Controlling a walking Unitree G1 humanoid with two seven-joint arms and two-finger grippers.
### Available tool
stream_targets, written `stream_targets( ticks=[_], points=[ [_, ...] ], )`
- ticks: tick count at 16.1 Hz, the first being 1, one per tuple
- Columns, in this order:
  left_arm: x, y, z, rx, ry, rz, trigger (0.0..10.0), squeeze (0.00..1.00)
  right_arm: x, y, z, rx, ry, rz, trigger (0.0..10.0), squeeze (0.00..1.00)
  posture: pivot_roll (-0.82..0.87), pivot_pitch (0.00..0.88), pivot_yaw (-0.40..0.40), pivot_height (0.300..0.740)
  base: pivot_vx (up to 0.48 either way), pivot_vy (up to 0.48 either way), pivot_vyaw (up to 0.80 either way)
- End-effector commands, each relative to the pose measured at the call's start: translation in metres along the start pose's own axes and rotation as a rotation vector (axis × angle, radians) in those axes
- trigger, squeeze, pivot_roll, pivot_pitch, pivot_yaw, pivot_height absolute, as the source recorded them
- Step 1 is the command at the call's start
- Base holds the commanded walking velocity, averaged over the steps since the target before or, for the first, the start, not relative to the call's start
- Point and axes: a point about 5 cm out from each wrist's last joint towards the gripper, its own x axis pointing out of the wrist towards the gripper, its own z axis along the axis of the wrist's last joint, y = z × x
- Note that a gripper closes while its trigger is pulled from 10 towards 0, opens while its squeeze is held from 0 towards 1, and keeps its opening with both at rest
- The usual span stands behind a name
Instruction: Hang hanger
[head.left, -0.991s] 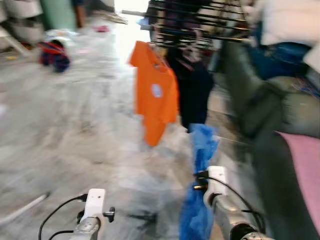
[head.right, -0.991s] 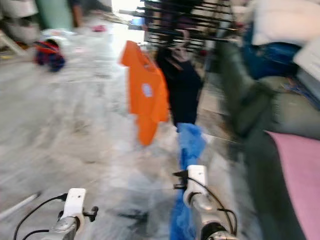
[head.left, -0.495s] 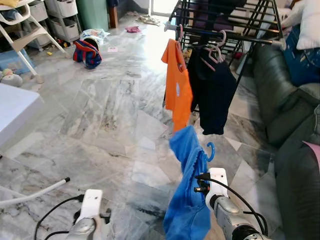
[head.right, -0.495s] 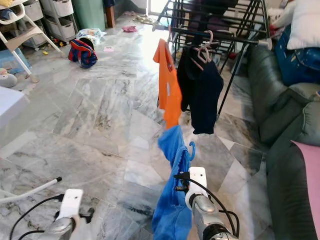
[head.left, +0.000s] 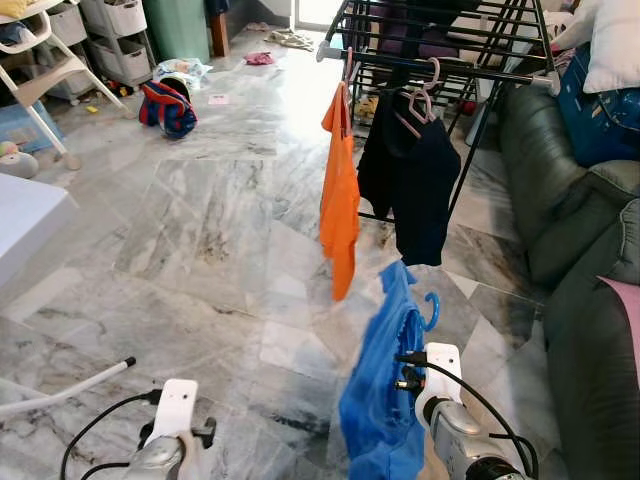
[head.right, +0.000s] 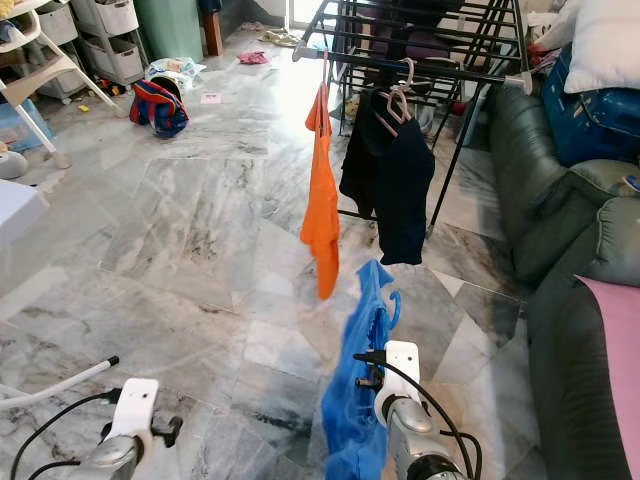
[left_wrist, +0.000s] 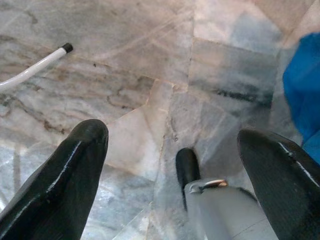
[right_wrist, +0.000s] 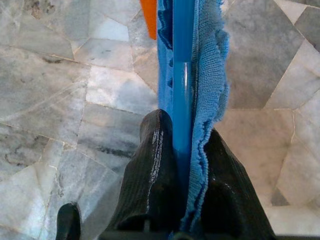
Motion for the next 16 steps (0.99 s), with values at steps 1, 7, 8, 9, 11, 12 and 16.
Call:
stream_targets(
  ticks=[1,7,8,9,11,12,16],
  points=[
    [0.002,-0.008,0.011,-0.058,-0.021,0.007,10.0,0.0,-0.001,-0.002,-0.002,0.026,0.006,-0.015,10.0,0.0,0.07,0.113,-0.059,0.74,0.0,0.0,0.0],
    [0.007,-0.025,0.08,-0.133,-0.215,-0.063,10.0,0.0,0.004,-0.011,0.021,0.039,-0.052,-0.059,10.0,0.0,0.06,0.109,-0.055,0.74,0.0,0.0,0.0],
    [0.007,-0.025,0.08,-0.125,-0.213,-0.065,10.0,0.0,0.004,-0.011,0.019,0.032,-0.045,-0.062,10.0,0.0,0.06,0.108,-0.054,0.74,0.0,0.0,0.0],
    [0.007,-0.027,0.077,-0.096,-0.202,-0.068,10.0,0.0,0.003,-0.011,0.015,0.034,-0.03,-0.066,10.0,0.0,0.05,0.109,-0.054,0.74,0.0,0.0,0.0],
    [0.007,-0.027,0.06,-0.051,-0.151,-0.058,10.0,0.0,0.0,-0.01,0.001,0.03,0.024,-0.065,10.0,0.0,0.05,0.108,-0.052,0.74,0.0,0.0,0.0],
    [0.007,-0.027,0.052,-0.033,-0.13,-0.06,10.0,0.0,-0.001,-0.011,-0.006,0.043,0.054,-0.068,10.0,0.0,0.05,0.11,-0.053,0.74,0.0,0.0,0.0],
    [0.004,-0.025,0.022,0.04,-0.043,-0.063,10.0,0.0,-0.008,-0.015,-0.028,0.012,0.132,-0.069,10.0,0.0,0.04,0.114,-0.055,0.74,0.0,0.0,0.0]
  ],
)
